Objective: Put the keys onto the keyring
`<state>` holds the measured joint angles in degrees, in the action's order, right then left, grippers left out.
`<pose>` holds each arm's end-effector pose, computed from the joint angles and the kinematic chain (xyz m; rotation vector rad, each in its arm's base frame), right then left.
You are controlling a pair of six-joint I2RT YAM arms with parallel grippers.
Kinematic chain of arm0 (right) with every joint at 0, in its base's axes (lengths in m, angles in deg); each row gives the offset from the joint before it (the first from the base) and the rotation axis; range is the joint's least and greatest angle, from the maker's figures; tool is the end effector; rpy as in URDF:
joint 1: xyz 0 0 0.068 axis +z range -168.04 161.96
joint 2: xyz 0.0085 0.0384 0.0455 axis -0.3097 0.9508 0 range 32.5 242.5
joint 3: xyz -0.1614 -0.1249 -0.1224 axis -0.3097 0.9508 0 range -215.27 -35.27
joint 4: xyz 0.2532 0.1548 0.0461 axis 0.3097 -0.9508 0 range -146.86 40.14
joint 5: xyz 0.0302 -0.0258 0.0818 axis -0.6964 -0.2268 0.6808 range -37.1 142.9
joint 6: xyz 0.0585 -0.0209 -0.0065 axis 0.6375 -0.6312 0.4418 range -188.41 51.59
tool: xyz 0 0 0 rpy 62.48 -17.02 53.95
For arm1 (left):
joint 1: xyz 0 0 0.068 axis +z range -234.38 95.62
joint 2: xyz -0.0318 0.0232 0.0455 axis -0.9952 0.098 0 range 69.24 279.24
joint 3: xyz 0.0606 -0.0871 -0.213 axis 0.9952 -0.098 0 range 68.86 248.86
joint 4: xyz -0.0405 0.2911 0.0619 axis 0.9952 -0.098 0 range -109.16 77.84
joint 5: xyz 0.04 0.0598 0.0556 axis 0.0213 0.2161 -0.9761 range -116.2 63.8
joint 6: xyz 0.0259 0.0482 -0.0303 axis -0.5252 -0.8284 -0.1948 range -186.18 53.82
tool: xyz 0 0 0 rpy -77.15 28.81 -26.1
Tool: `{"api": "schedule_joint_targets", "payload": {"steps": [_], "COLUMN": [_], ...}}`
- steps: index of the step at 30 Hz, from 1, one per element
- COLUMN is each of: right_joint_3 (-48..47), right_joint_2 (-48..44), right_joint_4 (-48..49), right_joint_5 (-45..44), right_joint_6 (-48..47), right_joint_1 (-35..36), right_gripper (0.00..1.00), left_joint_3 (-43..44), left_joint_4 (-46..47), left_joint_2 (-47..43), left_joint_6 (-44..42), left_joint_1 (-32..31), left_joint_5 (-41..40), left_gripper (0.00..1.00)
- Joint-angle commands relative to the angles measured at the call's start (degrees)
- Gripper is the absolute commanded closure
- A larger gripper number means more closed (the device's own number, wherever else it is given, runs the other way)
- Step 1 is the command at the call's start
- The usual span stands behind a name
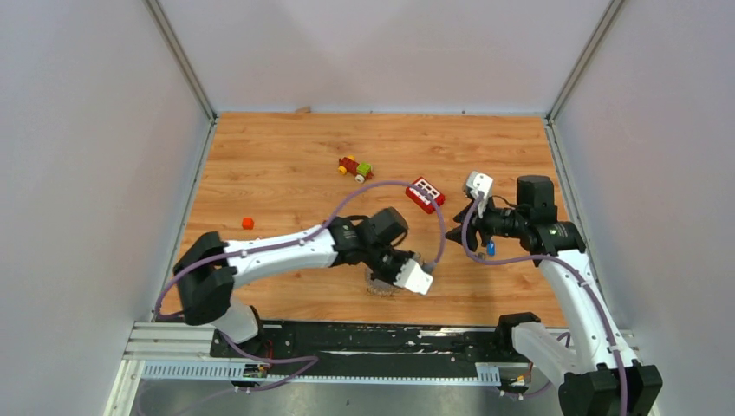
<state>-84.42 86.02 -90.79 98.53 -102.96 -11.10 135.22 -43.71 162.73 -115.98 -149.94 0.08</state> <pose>0.2440 0.0640 0.2585 -1.0996 1.8622 0.6615 0.1365 -0.3515 0.1641 2.2700 1.2362 -0.6956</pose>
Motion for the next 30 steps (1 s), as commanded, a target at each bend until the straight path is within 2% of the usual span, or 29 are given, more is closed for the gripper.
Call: {"api": "schedule_joint_targets", "payload": {"steps": [1, 5, 8, 12, 17, 22, 26, 30], "right_joint_3": [-3.0, -4.4, -5.5, -6.1, -4.8, -4.2, -3.8, -2.5], "right_joint_2": [-2.4, -1.4, 0.2, 1.5, 1.4, 2.5, 3.9, 4.2], "right_joint_4": [-3.5, -5.0, -3.5, 1.5, 3.8, 5.2, 6.2, 6.9], "right_joint_5": [16.4, 22.2, 23.1, 20.6, 15.2, 14.0, 12.0, 10.4], "right_joint_6": [-6.0, -9.1, -9.0, -6.1, -6.3, -6.7, -7.1, -7.9], "right_joint_1": [0.0, 1.4, 3.9, 9.7, 17.8, 20.8, 23.2, 24.5], "right_gripper": [0.49, 0.44, 0.45, 0.51, 0.53, 0.56, 0.66, 0.68], "left_joint_3": [-3.4, -3.8, -3.9, -4.4, -5.4, -5.7, -6.0, -6.2], "left_joint_4": [6.7, 7.1, 8.6, 9.3, 10.2, 11.0, 11.7, 11.8], "left_joint_2": [-12.0, -16.8, -19.2, -20.2, -20.7, -20.7, -20.8, -21.4], "left_joint_6": [6.2, 9.3, 12.6, 14.2, 14.6, 15.2, 15.7, 15.5], "left_joint_1": [5.5, 8.3, 11.5, 12.9, 12.9, 13.0, 13.0, 13.4], "left_joint_5": [9.6, 11.3, 13.5, 17.4, 20.2, 20.6, 20.4, 21.2], "left_gripper": [1.0, 1.0, 1.0, 1.0, 1.0, 1.0, 1.0, 1.0]}}
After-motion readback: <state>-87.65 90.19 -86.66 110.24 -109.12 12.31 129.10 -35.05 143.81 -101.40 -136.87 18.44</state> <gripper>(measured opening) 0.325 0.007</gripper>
